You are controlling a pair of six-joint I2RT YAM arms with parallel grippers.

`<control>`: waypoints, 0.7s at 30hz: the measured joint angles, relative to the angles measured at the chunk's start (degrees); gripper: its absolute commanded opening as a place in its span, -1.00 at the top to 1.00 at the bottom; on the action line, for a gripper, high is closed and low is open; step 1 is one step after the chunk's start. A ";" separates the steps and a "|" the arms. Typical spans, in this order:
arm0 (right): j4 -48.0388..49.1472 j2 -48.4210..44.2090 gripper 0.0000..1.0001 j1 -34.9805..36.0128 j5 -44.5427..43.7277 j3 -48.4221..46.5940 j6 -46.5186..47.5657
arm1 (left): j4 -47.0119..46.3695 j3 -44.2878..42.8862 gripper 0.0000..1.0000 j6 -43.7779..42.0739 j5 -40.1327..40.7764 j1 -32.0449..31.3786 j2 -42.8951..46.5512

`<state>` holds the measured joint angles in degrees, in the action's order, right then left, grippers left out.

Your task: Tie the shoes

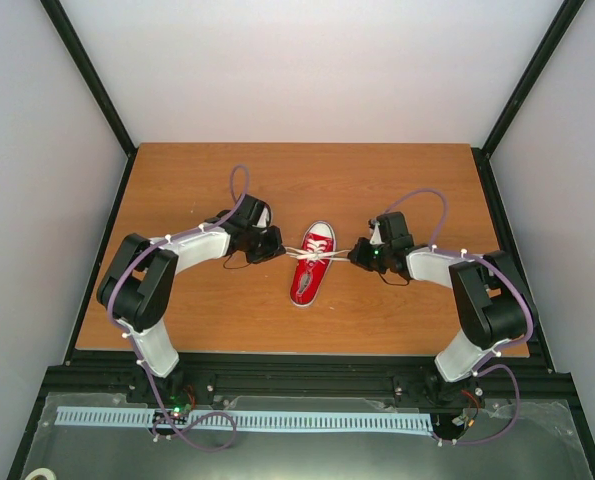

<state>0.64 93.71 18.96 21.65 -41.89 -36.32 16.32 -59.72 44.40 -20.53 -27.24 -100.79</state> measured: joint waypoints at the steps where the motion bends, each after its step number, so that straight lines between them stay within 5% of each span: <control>1: -0.02 0.00 0.94 -0.07 0.00 0.00 0.00 | 0.00 0.00 0.99 -0.02 0.02 0.00 -0.02; 8: 0.00 0.02 0.93 -0.31 0.44 0.00 0.68 | -0.07 0.00 0.94 -0.22 -0.37 0.26 -0.33; 12: -1.88 0.15 0.28 -0.48 2.49 -1.20 3.04 | 0.26 -0.63 0.13 -2.45 -1.11 0.28 -0.33; 15: -4.44 -0.02 -0.13 -0.61 3.08 -3.41 5.49 | 1.29 -2.51 -0.28 -5.42 -0.04 0.35 0.17; 21: -11.54 -5.51 -0.26 -0.79 1.62 -5.01 11.26 | 2.95 -3.21 -0.51 -11.45 3.98 0.57 6.78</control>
<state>-10.90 88.20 18.17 23.27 -46.89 -25.06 19.27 -62.94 32.95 -16.56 -26.68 -94.02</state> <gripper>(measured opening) 0.643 0.746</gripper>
